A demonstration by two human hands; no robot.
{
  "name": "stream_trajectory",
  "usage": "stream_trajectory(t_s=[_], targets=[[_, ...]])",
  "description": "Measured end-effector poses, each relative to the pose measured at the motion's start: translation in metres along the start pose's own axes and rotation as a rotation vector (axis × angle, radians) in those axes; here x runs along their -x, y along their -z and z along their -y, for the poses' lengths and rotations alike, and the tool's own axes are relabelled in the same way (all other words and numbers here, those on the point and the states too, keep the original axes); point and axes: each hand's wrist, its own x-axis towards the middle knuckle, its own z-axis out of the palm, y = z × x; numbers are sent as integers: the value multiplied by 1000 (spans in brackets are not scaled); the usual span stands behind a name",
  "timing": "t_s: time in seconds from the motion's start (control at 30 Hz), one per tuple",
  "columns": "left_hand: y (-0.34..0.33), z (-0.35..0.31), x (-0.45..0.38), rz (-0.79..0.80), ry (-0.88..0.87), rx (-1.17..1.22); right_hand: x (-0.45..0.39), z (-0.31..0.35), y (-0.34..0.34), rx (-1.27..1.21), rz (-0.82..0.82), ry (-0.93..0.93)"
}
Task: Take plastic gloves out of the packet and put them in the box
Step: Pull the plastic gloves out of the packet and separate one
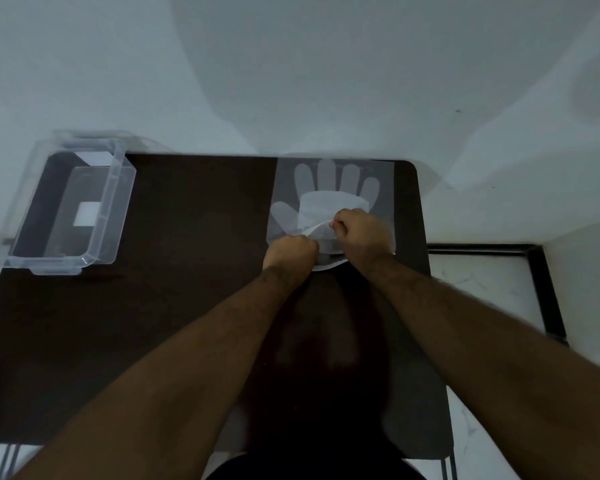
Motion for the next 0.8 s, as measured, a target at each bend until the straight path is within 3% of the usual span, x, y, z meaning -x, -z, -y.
stream_trajectory(t_s=[0.4,0.6,0.67,0.8], targets=[[-15,5,-5,-136,-72,33,1,-8,-5,20,47,28],[-22,16,2,-233,-129,67,-10,-2,0,16,-13,33],[-21,19,4,-252,-156,76,-21,0,0,53,66,-30],[-20,21,14,-274,-224,62,-35,4,0,177,373,-145]])
